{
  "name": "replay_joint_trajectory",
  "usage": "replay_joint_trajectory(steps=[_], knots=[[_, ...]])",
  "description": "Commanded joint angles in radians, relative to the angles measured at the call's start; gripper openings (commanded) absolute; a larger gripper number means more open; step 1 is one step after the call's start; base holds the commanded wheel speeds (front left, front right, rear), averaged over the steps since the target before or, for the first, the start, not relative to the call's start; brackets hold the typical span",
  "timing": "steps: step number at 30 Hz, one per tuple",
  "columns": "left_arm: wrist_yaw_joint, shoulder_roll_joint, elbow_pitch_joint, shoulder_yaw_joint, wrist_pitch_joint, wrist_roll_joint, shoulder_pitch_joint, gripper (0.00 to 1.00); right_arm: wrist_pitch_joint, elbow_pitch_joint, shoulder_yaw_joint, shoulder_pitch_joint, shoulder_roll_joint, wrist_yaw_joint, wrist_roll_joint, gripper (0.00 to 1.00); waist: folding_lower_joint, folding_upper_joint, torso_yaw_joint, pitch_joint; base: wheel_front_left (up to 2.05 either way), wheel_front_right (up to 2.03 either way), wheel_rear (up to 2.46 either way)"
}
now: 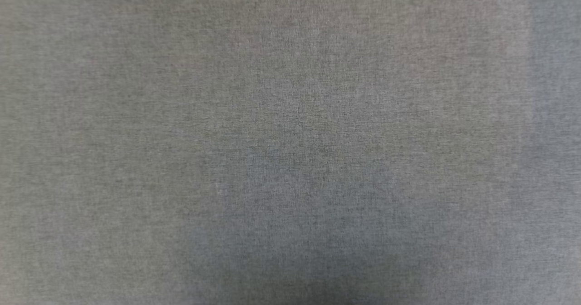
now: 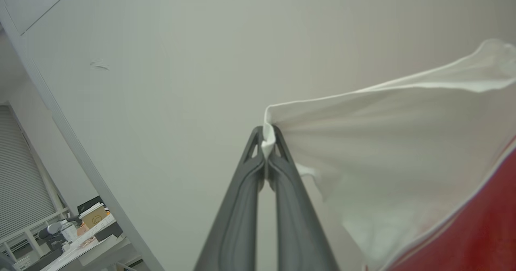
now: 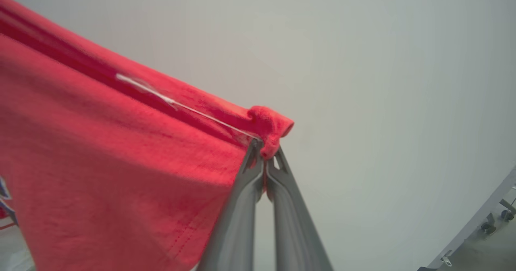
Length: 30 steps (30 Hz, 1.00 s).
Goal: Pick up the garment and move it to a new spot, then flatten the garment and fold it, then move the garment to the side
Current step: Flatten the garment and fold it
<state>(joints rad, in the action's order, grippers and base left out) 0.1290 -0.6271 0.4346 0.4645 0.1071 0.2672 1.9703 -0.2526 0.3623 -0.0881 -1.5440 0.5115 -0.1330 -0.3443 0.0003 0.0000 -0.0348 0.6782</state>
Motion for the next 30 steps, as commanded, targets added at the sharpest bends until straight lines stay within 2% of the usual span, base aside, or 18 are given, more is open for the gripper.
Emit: replay_joint_trajectory(steps=[1,7,13,19,23,30], knots=[[-0.003,0.001,0.051,0.001,-0.033,-0.018,0.037,0.0,0.035,0.039,0.001,-0.026,0.002,0.002,0.015,0.0,-0.0003,0.0,-0.006,0.063,0.0,0.0,0.0],[-0.001,0.063,0.218,0.044,-0.192,-0.009,0.025,0.0,0.184,0.151,-0.037,-0.051,-0.046,0.002,0.034,0.0,-0.0003,0.0,0.015,0.079,0.0,0.0,0.0],[-0.003,0.141,0.303,0.083,-0.32,0.038,-0.198,0.0,0.325,0.214,-0.056,0.084,-0.1,0.002,0.001,0.0,-0.0003,0.0,0.043,0.037,0.0,0.0,0.0],[-0.016,0.197,0.275,0.098,-0.36,0.091,-0.467,0.0,0.375,0.255,-0.112,0.258,-0.127,0.002,-0.048,0.0,-0.0003,0.0,0.06,-0.033,0.0,0.0,0.0],[-0.028,0.218,0.219,0.105,-0.366,0.119,-0.645,0.0,0.386,0.253,-0.148,0.367,-0.117,0.002,-0.078,0.0,-0.0003,0.0,0.074,-0.096,0.0,0.0,0.0],[-0.073,0.208,0.1,0.11,-0.368,0.165,-0.977,0.0,0.37,0.227,-0.214,0.593,-0.108,0.002,-0.153,0.0,-0.0003,0.0,0.086,-0.239,0.0,0.0,0.0]])
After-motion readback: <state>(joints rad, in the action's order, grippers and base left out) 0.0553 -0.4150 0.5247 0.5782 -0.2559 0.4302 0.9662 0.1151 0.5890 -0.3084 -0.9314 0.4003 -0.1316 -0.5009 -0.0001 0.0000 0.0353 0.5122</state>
